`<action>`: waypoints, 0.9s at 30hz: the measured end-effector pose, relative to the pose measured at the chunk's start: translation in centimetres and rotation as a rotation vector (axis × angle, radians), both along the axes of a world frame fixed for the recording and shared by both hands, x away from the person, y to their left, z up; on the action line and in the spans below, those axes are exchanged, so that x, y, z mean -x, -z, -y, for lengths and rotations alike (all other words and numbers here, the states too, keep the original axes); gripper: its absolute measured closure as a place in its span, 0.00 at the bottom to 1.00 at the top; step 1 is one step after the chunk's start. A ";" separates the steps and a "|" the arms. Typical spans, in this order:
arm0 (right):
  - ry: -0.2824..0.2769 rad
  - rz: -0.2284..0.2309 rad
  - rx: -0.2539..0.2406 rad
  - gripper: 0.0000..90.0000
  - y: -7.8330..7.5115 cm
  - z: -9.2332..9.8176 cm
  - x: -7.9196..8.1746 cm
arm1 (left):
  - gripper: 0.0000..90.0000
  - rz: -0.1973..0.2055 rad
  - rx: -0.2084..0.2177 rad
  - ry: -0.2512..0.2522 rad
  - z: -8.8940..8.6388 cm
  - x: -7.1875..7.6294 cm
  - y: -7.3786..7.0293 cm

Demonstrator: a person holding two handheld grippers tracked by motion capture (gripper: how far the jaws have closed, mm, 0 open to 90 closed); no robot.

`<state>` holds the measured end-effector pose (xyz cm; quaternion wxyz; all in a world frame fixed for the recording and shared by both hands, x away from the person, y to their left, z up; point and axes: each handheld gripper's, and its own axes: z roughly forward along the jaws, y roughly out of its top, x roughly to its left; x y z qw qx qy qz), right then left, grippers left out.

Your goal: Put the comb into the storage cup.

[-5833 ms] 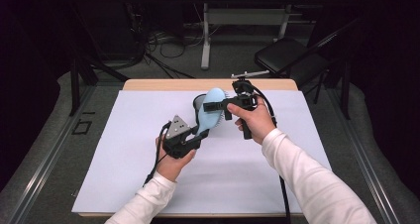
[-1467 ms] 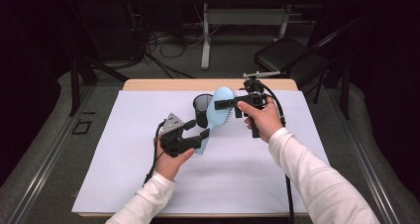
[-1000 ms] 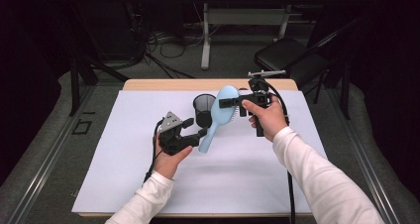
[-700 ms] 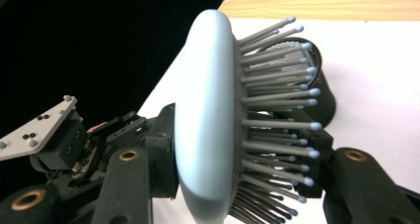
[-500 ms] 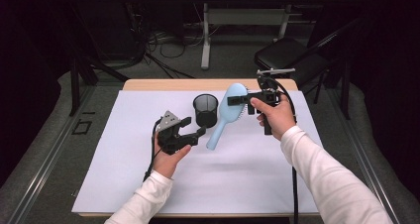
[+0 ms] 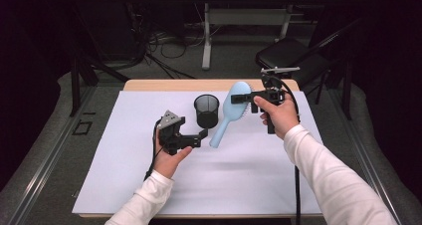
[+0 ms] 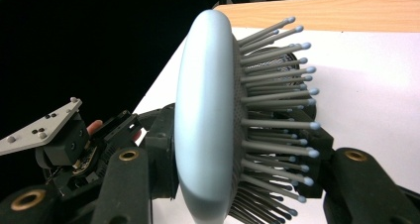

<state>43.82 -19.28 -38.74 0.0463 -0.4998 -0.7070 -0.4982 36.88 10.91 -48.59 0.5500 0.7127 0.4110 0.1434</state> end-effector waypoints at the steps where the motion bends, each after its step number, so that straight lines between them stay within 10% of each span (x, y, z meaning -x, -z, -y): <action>1: 0.002 -0.002 -0.001 0.53 0.0 0.0 0.0 | 0.01 -0.005 0.005 -0.001 0.0 0.0 0.0; 17: 0.017 0.025 0.008 0.53 -0.9 -0.1 -0.5 | 0.00 0.036 -0.077 0.020 0.5 0.4 -0.1; 27: 0.035 0.053 0.014 0.53 -1.9 -0.3 -1.0 | 0.01 0.035 -0.059 0.030 0.3 0.5 -0.3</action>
